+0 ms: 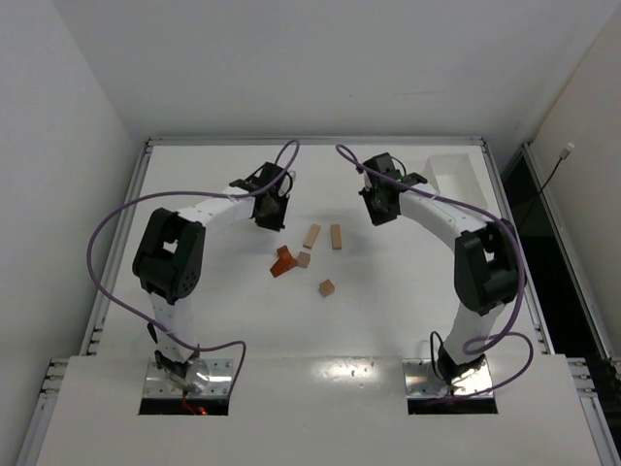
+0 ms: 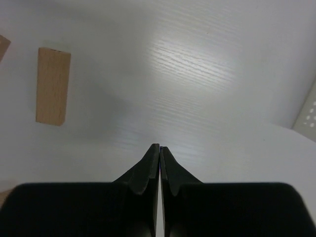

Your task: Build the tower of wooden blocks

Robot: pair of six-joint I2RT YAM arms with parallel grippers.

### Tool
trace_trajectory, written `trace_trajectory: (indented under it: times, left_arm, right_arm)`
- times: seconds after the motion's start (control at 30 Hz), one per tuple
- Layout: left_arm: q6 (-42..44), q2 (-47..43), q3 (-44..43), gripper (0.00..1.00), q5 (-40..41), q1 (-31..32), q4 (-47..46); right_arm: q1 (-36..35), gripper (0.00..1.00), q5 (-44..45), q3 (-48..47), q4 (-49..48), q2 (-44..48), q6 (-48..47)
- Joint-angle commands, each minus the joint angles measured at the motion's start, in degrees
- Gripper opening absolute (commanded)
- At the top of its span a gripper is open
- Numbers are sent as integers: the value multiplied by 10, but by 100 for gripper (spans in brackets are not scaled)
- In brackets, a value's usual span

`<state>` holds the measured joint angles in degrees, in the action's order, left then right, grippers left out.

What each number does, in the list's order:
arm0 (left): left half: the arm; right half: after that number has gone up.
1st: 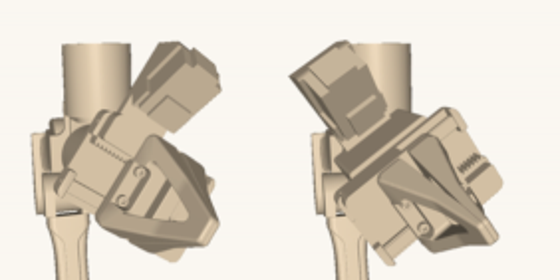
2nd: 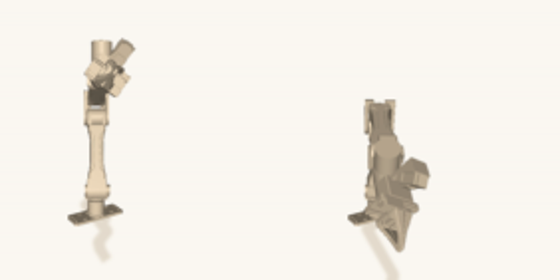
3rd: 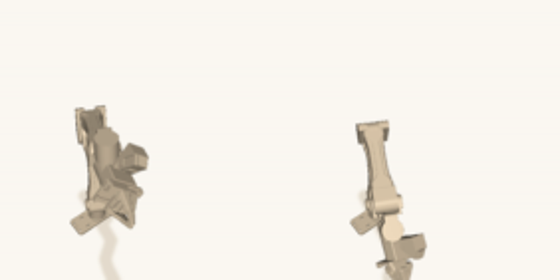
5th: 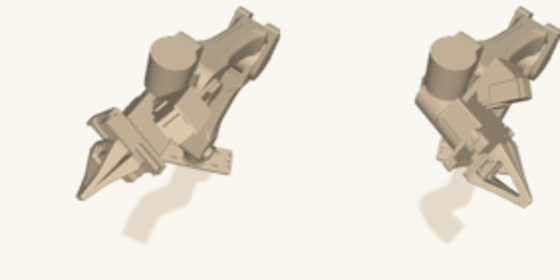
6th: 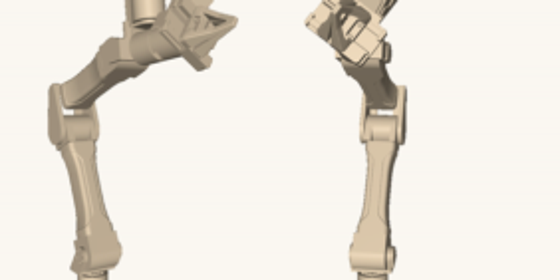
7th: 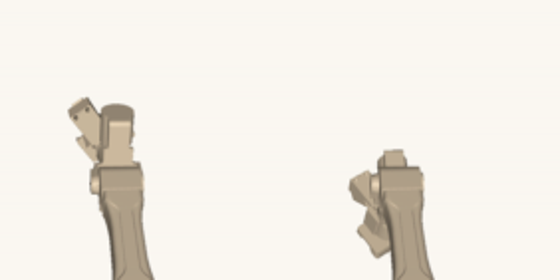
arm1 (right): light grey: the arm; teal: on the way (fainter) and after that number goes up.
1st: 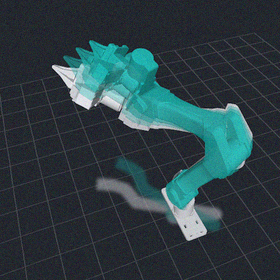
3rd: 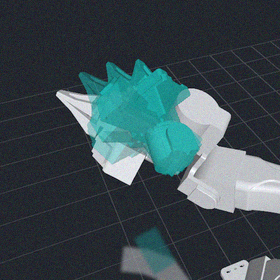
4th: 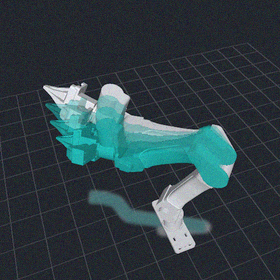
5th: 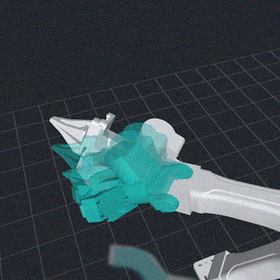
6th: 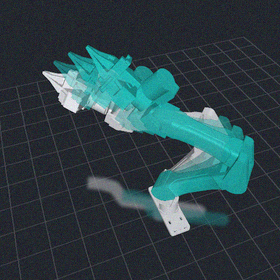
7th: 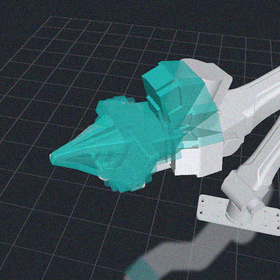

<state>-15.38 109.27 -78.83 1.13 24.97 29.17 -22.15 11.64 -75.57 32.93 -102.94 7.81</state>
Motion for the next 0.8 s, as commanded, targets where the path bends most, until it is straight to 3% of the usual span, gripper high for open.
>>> trace_trajectory:
  times: [0.0,0.1,0.27,0.53,0.77]
  left_arm:
    - [-28,-30,4,0,61,-6,-1]
    - [-40,-60,26,1,91,-35,-14]
    - [-53,-78,48,11,92,-65,-20]
    - [-53,-115,66,28,98,-83,-25]
    - [-53,-121,71,29,86,-93,-25]
  right_arm:
    - [-7,0,-34,-30,-11,-11,90]
    - [-37,0,-30,-30,-11,-17,103]
    - [-88,0,-5,-19,-11,-39,121]
    - [-94,0,50,-94,-6,-116,121]
    - [-89,0,63,-94,-11,-139,121]
